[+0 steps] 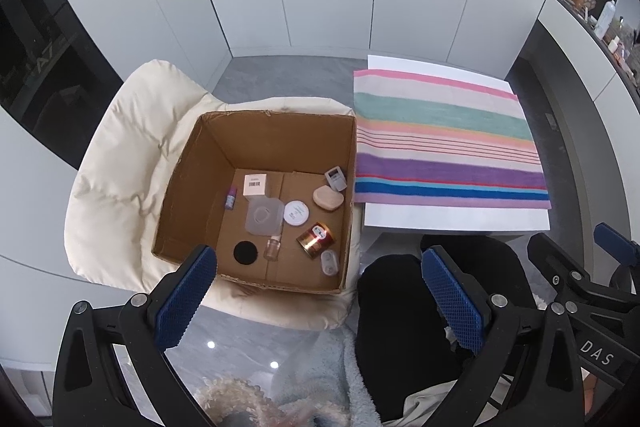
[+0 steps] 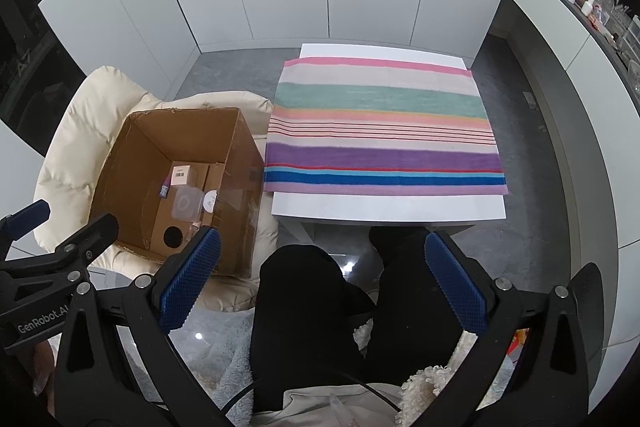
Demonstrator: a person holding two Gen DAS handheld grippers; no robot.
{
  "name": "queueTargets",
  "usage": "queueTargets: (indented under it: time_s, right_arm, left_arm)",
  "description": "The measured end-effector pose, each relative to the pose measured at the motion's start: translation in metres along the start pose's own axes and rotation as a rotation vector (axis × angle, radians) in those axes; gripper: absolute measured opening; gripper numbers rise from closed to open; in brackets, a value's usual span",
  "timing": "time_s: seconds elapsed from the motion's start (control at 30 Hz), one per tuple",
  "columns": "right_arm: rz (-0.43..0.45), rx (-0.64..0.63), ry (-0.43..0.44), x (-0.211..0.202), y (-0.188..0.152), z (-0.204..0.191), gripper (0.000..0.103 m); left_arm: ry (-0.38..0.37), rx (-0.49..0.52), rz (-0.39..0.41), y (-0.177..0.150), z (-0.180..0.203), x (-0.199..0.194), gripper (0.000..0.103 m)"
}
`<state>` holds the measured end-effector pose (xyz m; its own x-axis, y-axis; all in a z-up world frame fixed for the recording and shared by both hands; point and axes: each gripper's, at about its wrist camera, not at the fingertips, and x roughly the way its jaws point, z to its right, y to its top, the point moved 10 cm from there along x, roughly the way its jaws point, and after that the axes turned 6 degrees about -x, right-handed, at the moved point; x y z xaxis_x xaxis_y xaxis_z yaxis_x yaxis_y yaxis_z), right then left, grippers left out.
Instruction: Organize objects
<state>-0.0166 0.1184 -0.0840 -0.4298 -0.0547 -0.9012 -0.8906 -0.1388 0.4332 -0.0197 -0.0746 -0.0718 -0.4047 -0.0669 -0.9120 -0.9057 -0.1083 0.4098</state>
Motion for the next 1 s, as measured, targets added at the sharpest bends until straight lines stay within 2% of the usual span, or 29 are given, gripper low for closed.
queueTargets:
  time_s: [0.6,1.0]
  right_arm:
    - [0.004,0.006,0.0,0.002,-0.0015,0.0027,0.103]
    - [0.002,0.006,0.005,0.0024,-0.0012,0.0012,0.103]
  left_arm:
    - [-0.032,0.0,-0.014,-0.0052,0.0024,-0.0001,0.103]
    - [-0.026,0.004,-0.01,-0.0056,0.0039,-0.003,0.103]
